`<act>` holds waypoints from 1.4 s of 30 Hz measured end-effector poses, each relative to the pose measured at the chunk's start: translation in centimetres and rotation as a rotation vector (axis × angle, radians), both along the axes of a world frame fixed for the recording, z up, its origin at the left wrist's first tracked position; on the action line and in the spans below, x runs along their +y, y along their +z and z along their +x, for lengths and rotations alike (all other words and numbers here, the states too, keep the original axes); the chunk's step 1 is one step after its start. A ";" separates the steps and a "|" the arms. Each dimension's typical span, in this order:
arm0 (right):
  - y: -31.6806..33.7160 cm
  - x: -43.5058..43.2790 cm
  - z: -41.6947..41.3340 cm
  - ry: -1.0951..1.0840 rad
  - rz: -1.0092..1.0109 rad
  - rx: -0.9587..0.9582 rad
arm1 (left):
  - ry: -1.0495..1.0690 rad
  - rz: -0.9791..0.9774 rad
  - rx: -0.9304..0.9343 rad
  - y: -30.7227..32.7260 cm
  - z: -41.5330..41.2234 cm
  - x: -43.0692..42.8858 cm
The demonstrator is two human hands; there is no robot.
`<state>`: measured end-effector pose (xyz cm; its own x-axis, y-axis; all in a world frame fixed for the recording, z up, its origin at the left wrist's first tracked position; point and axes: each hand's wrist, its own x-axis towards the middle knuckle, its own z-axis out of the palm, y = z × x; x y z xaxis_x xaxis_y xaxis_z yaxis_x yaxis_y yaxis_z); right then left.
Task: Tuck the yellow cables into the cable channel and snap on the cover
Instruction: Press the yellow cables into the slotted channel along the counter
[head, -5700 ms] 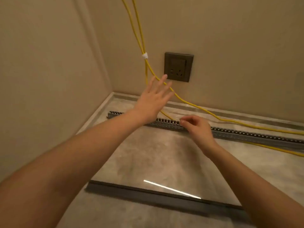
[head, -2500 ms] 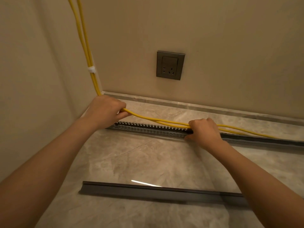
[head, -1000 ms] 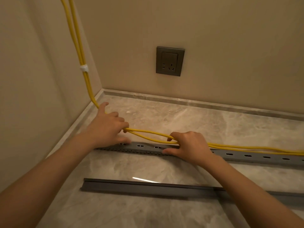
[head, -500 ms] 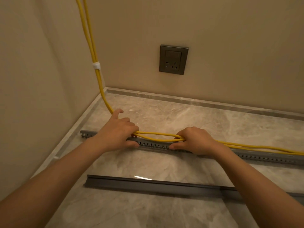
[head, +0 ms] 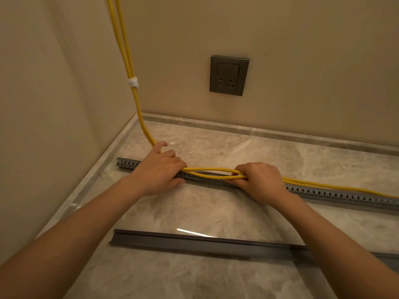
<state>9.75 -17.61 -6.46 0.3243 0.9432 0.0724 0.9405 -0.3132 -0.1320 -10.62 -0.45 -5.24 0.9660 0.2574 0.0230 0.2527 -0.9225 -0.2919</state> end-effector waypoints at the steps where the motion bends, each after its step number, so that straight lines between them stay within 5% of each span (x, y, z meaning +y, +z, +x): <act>1: -0.1 -0.1 0.0 0.005 -0.006 -0.020 | -0.002 -0.002 0.006 0.0 0.0 0.0; 22: 2.9 0.2 0.3 -0.003 0.192 -0.097 | -0.046 0.043 0.090 0.1 3.3 2.1; 42: 1.1 1.4 1.7 -0.094 -0.122 -0.145 | 0.011 -0.044 0.010 -0.3 3.5 2.0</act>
<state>11.47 -16.17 -5.38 0.4060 0.9138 0.0121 0.9127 -0.4061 0.0463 -7.11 1.57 -5.53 0.9634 0.2681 0.0019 0.2598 -0.9319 -0.2531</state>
